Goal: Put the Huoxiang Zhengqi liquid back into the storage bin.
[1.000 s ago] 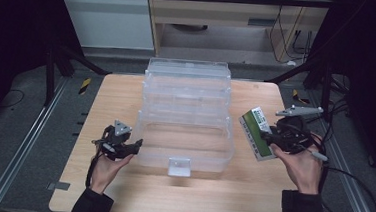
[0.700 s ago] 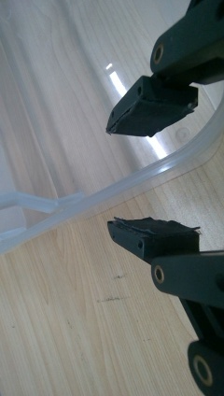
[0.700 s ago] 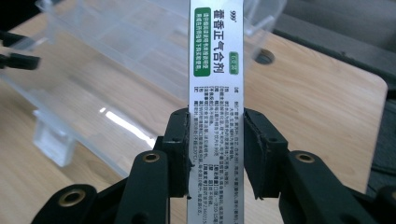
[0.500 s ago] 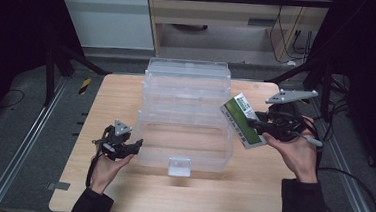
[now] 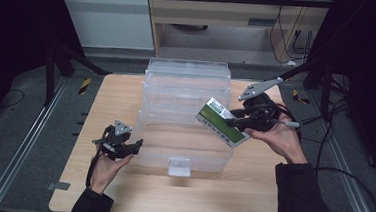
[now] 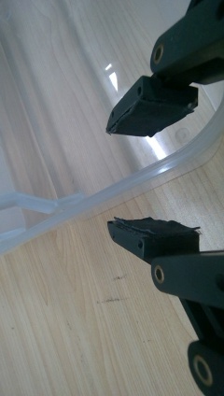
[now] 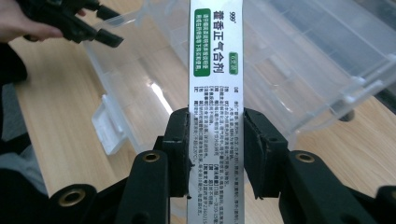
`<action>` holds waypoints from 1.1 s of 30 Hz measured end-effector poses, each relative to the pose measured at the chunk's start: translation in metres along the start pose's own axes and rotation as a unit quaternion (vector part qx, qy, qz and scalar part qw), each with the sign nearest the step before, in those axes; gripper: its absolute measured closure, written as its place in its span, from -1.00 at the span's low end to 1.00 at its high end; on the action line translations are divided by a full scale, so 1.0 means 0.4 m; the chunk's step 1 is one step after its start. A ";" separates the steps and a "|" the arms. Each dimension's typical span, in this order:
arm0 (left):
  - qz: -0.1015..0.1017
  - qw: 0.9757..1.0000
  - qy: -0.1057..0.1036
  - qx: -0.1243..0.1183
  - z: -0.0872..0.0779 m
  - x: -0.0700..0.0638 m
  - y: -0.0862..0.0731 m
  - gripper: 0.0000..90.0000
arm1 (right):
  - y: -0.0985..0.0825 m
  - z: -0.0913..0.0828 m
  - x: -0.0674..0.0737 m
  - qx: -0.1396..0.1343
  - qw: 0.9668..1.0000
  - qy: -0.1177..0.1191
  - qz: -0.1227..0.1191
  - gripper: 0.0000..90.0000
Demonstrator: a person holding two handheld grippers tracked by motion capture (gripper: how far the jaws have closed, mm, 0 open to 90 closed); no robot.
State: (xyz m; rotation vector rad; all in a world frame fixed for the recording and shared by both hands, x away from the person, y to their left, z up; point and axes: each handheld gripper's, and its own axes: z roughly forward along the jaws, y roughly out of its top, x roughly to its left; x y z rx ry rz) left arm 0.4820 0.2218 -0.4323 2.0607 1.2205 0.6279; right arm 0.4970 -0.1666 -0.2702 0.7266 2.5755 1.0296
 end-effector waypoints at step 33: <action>0.003 1.000 0.005 0.004 0.005 -0.004 0.002 0.01 | -0.009 0.192 0.004 0.098 0.977 0.107 -0.159 0.43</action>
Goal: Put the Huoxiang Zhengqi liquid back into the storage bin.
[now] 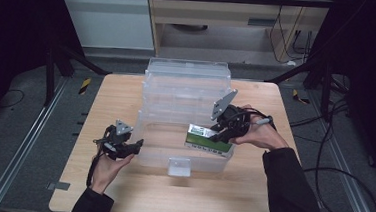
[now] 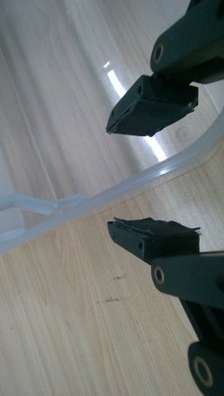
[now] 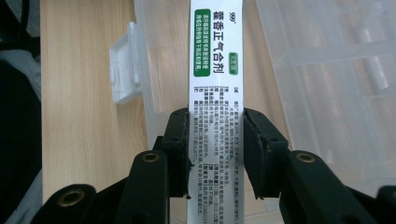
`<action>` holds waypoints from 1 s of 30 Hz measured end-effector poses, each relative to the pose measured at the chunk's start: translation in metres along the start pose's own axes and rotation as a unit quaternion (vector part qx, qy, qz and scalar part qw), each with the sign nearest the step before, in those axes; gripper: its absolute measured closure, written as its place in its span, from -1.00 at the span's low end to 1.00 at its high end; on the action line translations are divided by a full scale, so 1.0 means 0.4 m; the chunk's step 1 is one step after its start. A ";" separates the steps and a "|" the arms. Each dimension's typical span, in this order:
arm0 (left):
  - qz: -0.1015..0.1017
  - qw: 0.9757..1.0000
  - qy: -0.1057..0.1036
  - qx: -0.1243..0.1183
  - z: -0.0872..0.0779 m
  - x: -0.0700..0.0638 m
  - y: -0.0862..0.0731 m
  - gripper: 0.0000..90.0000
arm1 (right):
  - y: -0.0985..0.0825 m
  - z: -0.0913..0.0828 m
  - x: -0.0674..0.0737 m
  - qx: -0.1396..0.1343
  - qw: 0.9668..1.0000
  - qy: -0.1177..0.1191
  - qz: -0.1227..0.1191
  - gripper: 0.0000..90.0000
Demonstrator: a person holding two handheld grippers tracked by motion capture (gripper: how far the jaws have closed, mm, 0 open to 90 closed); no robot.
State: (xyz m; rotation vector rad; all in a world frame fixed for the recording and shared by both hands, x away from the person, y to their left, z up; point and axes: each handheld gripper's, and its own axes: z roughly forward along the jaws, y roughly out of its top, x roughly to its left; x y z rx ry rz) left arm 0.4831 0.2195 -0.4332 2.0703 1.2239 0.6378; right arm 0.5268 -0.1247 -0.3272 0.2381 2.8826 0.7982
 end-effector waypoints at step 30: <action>0.001 1.000 -0.002 -0.002 0.001 0.001 -0.001 0.00 | -0.003 0.119 0.020 0.077 0.995 0.025 -0.052 0.42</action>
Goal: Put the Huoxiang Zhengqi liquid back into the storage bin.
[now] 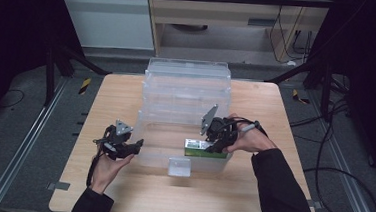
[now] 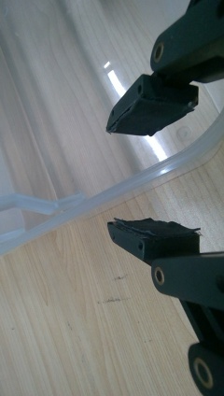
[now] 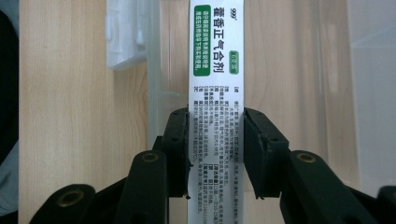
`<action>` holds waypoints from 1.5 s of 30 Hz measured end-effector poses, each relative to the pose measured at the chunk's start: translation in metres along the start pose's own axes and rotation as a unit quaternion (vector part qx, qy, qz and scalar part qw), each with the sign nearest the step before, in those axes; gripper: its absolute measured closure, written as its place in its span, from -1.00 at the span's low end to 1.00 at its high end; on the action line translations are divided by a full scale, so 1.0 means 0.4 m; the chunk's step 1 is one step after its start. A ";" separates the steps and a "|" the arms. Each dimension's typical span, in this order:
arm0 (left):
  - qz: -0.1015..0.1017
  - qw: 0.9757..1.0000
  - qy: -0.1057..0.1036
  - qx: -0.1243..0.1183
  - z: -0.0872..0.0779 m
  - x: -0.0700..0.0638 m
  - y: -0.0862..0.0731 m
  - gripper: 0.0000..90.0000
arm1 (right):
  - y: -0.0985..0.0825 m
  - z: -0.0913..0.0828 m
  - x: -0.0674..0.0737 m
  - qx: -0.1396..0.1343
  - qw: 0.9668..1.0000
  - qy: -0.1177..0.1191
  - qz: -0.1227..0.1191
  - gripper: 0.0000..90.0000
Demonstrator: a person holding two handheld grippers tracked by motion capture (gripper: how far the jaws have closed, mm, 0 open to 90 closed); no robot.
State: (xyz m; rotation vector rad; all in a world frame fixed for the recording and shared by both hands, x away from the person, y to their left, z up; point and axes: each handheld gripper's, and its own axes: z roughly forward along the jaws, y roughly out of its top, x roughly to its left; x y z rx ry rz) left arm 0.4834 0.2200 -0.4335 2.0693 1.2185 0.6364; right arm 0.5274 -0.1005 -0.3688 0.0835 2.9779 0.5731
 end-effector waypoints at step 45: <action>-0.022 0.998 0.002 -0.061 -0.067 0.045 0.006 -0.10 | -0.038 -0.078 0.046 -0.114 0.987 -0.055 0.102 0.27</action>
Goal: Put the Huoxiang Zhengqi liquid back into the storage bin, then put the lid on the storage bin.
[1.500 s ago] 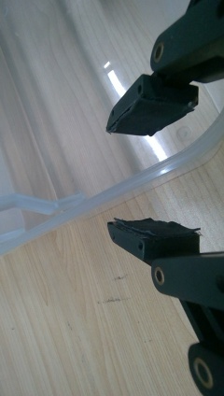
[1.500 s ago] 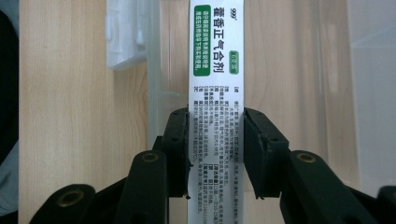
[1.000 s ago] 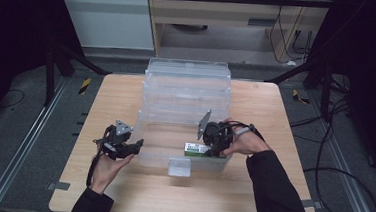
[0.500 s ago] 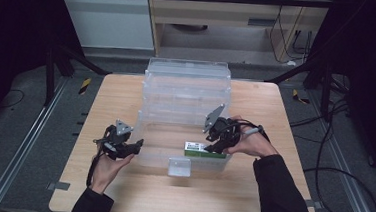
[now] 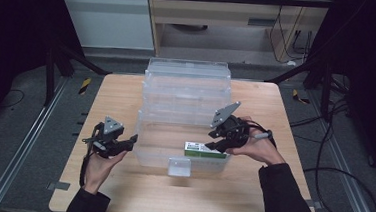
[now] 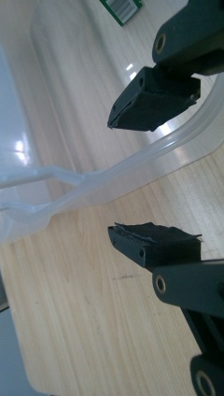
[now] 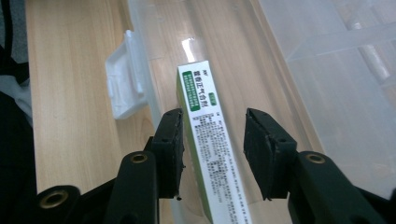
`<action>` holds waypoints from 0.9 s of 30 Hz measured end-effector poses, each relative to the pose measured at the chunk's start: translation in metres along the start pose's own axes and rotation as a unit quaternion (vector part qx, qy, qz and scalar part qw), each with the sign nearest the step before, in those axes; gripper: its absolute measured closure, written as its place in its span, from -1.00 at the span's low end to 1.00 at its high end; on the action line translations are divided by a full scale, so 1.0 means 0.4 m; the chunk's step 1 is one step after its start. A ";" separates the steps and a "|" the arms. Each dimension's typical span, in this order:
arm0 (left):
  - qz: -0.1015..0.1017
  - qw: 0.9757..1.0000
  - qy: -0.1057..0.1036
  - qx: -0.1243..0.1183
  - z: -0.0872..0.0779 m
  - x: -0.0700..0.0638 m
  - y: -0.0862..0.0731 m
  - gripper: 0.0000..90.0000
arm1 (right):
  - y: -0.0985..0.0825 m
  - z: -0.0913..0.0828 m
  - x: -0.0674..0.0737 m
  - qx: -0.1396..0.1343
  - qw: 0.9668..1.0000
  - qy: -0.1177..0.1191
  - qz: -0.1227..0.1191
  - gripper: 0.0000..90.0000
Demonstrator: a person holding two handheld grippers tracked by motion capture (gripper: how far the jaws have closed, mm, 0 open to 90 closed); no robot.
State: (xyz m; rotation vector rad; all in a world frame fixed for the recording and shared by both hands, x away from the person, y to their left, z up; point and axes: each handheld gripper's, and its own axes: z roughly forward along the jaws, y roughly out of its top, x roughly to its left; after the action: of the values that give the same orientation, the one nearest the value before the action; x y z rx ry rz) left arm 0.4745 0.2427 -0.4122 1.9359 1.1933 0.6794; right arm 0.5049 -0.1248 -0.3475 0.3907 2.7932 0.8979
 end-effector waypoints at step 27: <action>0.068 0.995 0.027 -0.067 -0.042 0.037 0.004 -0.08 | 0.037 0.111 0.080 0.024 0.998 0.050 -0.012 0.27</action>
State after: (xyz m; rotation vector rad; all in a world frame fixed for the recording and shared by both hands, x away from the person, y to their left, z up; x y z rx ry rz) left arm 0.4690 0.2612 -0.4004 1.9079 1.0282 0.8654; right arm 0.4886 -0.0793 -0.3773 0.3260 2.9090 0.8695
